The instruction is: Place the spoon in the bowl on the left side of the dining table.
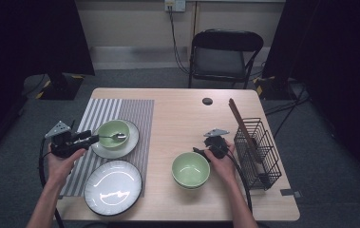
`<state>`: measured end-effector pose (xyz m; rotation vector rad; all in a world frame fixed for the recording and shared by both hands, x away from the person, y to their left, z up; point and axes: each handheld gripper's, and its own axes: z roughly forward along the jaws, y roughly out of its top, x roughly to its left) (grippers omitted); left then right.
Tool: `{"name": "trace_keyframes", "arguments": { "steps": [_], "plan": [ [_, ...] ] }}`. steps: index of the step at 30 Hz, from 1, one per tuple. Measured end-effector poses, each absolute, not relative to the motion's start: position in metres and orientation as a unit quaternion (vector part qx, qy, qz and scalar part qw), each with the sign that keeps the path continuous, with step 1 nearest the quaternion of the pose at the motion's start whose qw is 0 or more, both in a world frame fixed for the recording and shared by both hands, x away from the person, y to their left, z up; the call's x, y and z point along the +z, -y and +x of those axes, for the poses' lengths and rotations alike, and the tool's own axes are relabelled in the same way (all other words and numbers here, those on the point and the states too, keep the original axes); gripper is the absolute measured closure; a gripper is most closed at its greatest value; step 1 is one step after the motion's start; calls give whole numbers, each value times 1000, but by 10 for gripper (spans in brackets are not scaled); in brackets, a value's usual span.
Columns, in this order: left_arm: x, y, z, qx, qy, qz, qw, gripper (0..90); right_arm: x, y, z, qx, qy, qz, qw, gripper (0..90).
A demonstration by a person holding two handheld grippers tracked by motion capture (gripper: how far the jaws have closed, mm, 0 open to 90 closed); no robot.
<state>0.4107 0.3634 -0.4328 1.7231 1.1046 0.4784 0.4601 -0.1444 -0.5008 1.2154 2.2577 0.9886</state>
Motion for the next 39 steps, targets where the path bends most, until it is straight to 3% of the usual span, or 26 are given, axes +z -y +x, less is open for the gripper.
{"name": "trace_keyframes", "arguments": {
  "steps": [17,26,32,39],
  "plan": [
    [-443,-371,436,186,-467,701,506,509,-501,144,460,353,-806,434,195,181],
    [-430,-366,432,191,-450,711,506,496,-501,144,460,353,-806,434,195,181],
    [-428,-368,419,184,-443,725,494,442,-501,144,460,353,-806,434,195,181],
    [-433,-368,400,184,-434,751,463,307,-501,144,460,353,-806,434,195,182]
  ]
}}
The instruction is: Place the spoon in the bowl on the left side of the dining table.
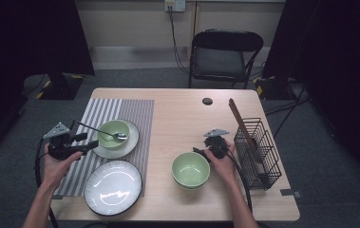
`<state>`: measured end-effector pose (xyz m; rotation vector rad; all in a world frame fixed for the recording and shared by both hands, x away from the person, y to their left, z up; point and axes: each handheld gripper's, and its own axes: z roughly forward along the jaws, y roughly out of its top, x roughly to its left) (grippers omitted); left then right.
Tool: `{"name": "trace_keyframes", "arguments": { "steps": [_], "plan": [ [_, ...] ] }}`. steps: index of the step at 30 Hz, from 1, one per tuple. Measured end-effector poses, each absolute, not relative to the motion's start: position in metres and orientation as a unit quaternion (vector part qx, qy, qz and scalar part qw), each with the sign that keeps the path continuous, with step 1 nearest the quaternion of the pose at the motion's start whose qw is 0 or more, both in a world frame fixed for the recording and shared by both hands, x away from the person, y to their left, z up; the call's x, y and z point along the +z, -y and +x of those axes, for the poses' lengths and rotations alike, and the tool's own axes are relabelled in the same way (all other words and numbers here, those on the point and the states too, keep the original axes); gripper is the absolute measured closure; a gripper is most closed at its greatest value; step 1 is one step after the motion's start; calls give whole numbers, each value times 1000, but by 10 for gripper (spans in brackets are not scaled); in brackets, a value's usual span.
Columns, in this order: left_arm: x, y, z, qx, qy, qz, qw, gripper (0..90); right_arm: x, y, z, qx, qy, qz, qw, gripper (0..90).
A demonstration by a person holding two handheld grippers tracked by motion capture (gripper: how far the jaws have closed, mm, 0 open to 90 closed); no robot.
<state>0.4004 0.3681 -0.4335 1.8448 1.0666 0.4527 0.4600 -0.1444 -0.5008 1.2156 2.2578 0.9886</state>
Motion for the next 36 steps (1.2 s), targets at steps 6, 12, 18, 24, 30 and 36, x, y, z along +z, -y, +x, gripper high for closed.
{"name": "trace_keyframes", "arguments": {
  "steps": [6,12,18,24,30,36],
  "plan": [
    [-446,-374,391,181,-455,743,456,219,-501,144,460,353,-806,434,195,181],
    [-458,-379,390,187,-474,744,433,166,-501,144,460,353,-806,434,195,181],
    [-477,-382,390,179,-490,753,400,162,-500,145,461,352,-807,433,193,183],
    [-492,-388,391,172,-503,763,368,184,-497,146,462,355,-805,439,181,202],
    [-498,-385,391,184,-500,770,351,174,-489,146,458,359,-802,437,192,202],
    [-500,-379,390,206,-491,775,339,157,-475,149,459,372,-793,439,198,206]
  ]
}}
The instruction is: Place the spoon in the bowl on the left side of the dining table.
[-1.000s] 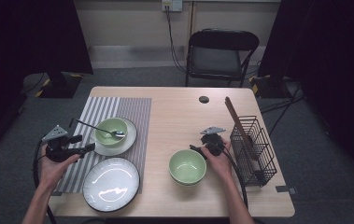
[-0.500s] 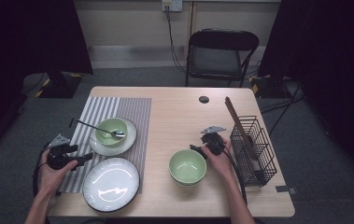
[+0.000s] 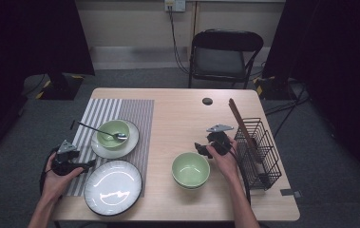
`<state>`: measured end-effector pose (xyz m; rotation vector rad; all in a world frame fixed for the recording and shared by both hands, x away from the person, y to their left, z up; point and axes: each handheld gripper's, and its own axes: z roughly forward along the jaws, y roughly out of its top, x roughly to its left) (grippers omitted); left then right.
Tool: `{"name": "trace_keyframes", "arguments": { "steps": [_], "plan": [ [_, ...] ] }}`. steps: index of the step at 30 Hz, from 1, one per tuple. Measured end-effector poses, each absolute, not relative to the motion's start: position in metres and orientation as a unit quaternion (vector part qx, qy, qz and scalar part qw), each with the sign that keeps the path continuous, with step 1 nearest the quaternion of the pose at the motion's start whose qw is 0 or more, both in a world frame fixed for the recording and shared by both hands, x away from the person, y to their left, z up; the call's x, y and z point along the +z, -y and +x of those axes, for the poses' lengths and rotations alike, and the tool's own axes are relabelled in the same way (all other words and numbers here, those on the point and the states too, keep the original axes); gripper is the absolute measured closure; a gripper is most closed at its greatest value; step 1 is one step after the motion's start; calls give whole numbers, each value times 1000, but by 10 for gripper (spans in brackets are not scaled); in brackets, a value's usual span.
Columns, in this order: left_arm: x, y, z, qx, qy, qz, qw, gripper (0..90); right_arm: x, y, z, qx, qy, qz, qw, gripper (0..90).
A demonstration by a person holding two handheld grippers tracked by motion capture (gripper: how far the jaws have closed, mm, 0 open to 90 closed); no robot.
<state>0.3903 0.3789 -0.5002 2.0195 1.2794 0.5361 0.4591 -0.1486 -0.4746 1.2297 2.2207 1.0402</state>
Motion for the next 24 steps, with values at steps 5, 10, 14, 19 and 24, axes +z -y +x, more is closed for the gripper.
{"name": "trace_keyframes", "arguments": {
  "steps": [5,10,14,19,24],
  "plan": [
    [-502,-379,390,211,-491,772,344,151,-464,143,458,380,-791,434,202,211],
    [-502,-379,390,213,-491,772,343,150,-454,140,456,403,-787,424,196,232],
    [-502,-379,390,212,-492,771,344,150,-445,139,454,413,-785,419,193,232],
    [-502,-379,390,212,-492,771,344,150,-432,137,448,423,-788,404,190,263],
    [-502,-379,390,212,-492,771,344,149,-419,136,442,443,-788,392,171,281]
  ]
}}
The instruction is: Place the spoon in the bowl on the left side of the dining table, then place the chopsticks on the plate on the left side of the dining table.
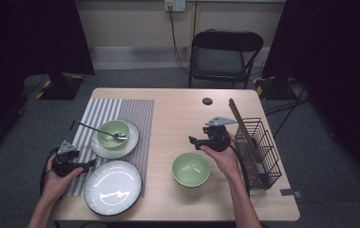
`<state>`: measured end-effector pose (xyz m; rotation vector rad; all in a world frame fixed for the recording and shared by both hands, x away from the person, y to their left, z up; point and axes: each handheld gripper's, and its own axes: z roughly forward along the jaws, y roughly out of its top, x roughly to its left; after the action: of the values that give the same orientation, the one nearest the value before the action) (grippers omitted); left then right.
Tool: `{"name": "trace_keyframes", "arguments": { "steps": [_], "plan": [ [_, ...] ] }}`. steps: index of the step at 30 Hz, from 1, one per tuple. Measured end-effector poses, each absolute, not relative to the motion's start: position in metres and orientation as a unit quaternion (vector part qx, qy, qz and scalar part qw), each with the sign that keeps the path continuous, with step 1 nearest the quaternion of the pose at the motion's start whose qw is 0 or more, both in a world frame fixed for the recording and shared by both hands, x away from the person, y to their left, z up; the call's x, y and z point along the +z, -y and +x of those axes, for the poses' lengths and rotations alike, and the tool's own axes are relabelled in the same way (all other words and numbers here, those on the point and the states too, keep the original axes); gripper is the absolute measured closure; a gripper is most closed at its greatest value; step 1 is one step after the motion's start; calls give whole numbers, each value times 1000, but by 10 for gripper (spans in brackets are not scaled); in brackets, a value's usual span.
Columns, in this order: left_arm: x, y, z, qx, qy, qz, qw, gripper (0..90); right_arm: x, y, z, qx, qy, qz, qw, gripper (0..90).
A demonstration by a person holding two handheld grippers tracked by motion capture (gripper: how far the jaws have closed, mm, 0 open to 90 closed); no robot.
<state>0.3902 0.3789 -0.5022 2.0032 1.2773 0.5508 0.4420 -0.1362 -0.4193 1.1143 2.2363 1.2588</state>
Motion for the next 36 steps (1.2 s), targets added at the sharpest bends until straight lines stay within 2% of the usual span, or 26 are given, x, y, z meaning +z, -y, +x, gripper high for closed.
{"name": "trace_keyframes", "arguments": {
  "steps": [3,7,18,36],
  "plan": [
    [-502,-379,390,212,-491,771,344,149,-413,137,441,458,-780,396,160,300],
    [-502,-379,390,212,-492,771,344,150,-403,138,439,468,-774,392,167,334],
    [-502,-379,390,211,-491,772,344,150,-375,143,441,490,-766,385,156,334],
    [-502,-379,390,211,-492,771,345,149,-346,161,434,504,-757,380,170,342]
  ]
}}
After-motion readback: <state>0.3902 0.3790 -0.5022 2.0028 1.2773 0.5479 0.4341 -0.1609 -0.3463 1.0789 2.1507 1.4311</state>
